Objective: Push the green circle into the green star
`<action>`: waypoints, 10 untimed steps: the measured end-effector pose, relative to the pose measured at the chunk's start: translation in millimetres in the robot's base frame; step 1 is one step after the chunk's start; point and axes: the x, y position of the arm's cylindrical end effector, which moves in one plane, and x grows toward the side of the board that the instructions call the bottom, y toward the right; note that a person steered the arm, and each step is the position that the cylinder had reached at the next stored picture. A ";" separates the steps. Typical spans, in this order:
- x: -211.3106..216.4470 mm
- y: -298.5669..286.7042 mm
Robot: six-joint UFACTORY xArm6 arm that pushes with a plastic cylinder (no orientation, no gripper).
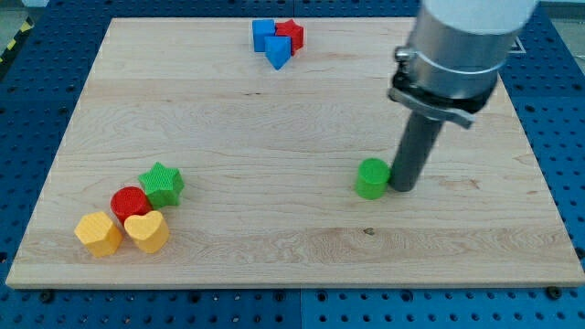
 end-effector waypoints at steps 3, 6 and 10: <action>-16.0 -91.6; -16.0 -163.0; 25.0 -138.2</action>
